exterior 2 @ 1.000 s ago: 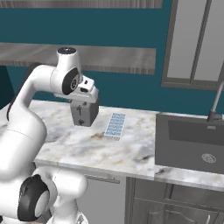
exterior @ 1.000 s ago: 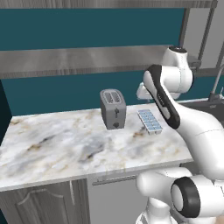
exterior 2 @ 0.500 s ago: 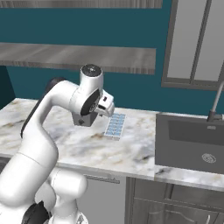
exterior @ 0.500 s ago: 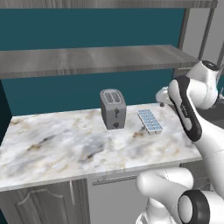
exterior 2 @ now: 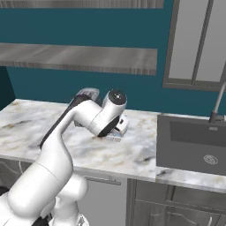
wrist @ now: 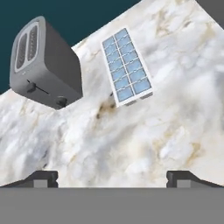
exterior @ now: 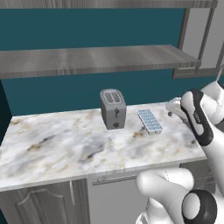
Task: The ice cube tray has been filled with water. Take the tray and place it in the freezer to make ice. Close the freezer door after placing the tray.
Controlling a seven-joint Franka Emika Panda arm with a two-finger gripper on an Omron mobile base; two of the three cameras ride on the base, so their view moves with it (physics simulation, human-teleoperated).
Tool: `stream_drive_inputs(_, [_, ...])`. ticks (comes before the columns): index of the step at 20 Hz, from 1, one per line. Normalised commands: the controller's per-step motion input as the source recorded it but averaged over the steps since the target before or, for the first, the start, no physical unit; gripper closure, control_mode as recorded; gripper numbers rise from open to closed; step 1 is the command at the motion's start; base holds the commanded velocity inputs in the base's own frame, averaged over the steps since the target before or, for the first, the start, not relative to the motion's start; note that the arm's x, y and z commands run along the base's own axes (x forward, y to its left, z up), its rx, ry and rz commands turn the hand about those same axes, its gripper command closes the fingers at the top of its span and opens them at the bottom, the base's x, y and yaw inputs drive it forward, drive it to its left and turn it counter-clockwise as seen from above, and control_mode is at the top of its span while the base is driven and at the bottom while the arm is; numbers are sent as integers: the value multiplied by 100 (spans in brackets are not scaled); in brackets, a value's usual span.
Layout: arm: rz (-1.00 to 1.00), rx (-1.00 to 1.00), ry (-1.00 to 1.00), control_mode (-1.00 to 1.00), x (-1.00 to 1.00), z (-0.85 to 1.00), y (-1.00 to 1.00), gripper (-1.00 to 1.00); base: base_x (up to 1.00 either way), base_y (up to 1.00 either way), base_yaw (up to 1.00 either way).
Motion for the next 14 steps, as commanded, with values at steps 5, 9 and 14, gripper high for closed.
stream_drive_inputs(5, [-7,21,7,-100,28,-55,-9,-100,0,0,0])
stream_drive_inputs(9, [-12,18,3,-100,35,-49,0,-100,0,0,0])
stream_drive_inputs(14, [-17,11,1,-100,34,-43,0,-100,0,0,0])
